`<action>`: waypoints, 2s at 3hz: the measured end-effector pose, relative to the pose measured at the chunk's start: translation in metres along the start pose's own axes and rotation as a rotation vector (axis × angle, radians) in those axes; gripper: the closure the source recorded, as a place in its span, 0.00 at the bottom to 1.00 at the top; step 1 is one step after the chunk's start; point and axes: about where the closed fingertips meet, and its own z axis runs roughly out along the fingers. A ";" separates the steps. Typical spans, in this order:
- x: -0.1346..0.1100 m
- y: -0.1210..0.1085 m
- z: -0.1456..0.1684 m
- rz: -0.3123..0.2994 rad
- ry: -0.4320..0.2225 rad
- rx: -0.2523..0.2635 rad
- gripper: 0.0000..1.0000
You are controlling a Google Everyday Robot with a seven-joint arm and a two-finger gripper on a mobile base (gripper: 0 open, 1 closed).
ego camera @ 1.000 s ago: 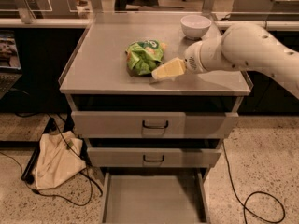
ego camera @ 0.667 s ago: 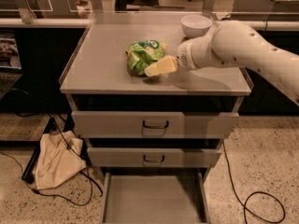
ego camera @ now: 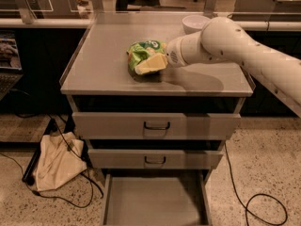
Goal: Place green rice chip bag into bottom drawer
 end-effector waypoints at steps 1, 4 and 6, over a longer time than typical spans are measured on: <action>-0.001 0.000 0.000 0.000 -0.001 -0.001 0.19; -0.001 0.000 0.000 0.000 -0.001 -0.001 0.88; -0.002 0.001 0.000 -0.007 -0.001 -0.010 1.00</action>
Offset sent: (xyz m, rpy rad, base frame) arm 0.0005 0.0001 0.0004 0.0008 -0.0003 0.0006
